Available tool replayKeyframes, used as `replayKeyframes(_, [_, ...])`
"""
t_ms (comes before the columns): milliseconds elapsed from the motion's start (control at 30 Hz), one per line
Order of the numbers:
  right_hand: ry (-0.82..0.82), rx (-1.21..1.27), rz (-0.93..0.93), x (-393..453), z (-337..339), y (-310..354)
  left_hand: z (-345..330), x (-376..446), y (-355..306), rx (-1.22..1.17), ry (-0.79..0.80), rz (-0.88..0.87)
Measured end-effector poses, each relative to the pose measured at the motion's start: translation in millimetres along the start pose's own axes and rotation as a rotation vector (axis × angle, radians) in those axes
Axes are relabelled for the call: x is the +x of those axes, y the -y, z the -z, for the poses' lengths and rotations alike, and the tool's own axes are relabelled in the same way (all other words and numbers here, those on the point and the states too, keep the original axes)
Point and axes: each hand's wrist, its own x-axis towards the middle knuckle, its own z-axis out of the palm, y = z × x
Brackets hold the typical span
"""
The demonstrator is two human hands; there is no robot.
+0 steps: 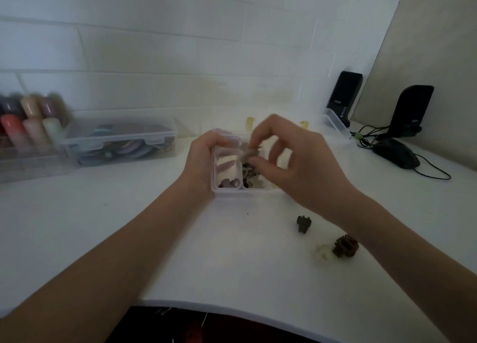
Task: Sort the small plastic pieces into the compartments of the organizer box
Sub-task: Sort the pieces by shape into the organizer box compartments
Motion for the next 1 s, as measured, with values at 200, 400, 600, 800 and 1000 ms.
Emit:
replayKeyframes(200, [0.046,-0.526,0.185,16.8,-43.7,1.3,-0.9,-3.8,-3.6,-0.16,0.133,0.13])
replayKeyframes(400, [0.143,-0.315,0.165,10.6,-30.5,-3.1,-0.5,-1.0,1.8,-0.017,-0.01,0.108])
replayKeyframes(600, [0.439,-0.662,0.234,9.5,-33.2,-2.1,0.7,1.1,-2.2,-0.125,0.082,0.185])
replayKeyframes(800, [0.439,-0.752,0.166,17.6,-28.5,6.3,1.5,1.1,1.5,-0.104,0.062,0.131])
replayKeyframes(1000, [0.296,-0.489,0.145,22.8,-4.4,11.9,3.2,5.8,1.3,-0.055,0.087,0.029])
